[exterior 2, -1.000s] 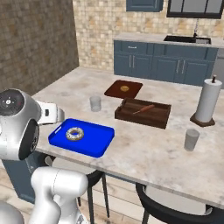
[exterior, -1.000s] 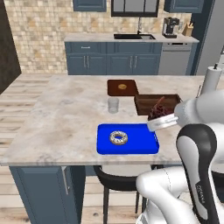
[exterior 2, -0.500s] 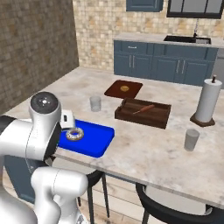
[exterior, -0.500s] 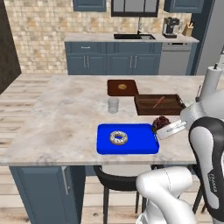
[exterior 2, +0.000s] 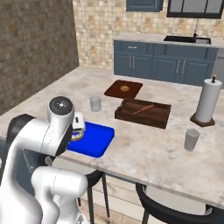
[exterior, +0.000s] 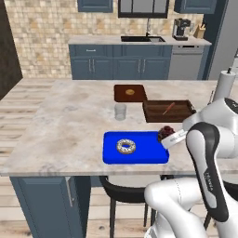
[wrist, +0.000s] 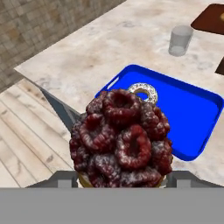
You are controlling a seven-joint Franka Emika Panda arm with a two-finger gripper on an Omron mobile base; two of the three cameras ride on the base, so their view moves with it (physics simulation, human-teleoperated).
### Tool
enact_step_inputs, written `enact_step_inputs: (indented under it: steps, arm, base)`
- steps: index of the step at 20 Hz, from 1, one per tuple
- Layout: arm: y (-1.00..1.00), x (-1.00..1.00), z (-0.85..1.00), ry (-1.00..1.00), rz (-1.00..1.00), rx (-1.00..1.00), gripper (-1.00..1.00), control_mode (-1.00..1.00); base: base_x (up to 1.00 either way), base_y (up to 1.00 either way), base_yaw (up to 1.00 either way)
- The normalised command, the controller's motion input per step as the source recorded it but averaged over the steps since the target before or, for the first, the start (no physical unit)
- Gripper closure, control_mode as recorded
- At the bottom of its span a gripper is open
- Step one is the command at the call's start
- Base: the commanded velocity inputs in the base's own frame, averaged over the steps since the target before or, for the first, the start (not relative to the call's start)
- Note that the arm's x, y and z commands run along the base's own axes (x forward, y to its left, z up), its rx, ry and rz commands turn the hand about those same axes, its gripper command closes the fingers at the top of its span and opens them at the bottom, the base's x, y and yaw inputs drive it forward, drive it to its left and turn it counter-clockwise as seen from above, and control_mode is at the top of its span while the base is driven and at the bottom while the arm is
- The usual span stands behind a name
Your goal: Take the donut and cake from the fridge and place them on the empty tray on the dining counter.
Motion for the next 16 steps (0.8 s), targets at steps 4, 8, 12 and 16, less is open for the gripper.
enact_step_inputs:
  steps: [4,8,12,16]
  arm:
    - [-0.14,0.41,-0.29,0.02,0.0,0.0,1.0,-1.0]
    - [-0.05,0.45,-0.36,0.0,0.0,0.0,1.0,-1.0]
    - [0.0,0.45,-0.48,0.0,0.0,0.0,1.0,-1.0]
    - [0.0,0.49,-0.52,0.0,0.0,0.0,1.0,-1.0]
  base:
    - [0.0,0.0,0.0]
    - [0.0,0.0,0.0]
    - [0.0,0.0,0.0]
    - [0.0,0.0,0.0]
